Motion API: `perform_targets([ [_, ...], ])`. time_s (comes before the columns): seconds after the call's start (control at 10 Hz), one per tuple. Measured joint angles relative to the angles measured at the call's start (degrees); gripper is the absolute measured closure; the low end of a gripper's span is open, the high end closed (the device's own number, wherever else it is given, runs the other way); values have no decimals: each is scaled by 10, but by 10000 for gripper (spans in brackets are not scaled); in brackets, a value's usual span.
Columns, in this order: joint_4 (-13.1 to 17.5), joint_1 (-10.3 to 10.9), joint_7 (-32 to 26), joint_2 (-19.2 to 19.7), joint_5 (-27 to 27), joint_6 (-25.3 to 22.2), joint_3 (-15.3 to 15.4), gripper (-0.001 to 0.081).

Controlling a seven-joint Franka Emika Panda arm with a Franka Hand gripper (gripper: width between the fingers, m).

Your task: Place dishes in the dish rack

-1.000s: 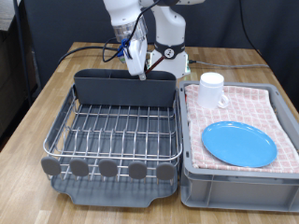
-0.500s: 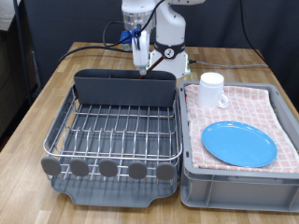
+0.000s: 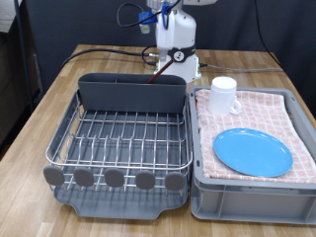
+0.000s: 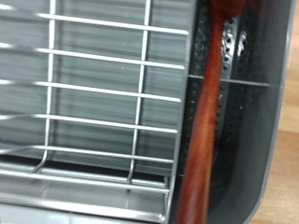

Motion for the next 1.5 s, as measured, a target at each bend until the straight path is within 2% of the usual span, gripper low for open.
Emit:
perform_targets([
  [0.2,29,13,-21,1,-10,-26,25,4],
  [0.5,68,49,-63,15,1,-40,35,4],
  [1.1,171,124,-143,104,39,-41,56,4],
  [1.2,187,130,-162,122,44,-41,54,4],
  [1.5,192,130,-167,128,42,-27,54,4],
])
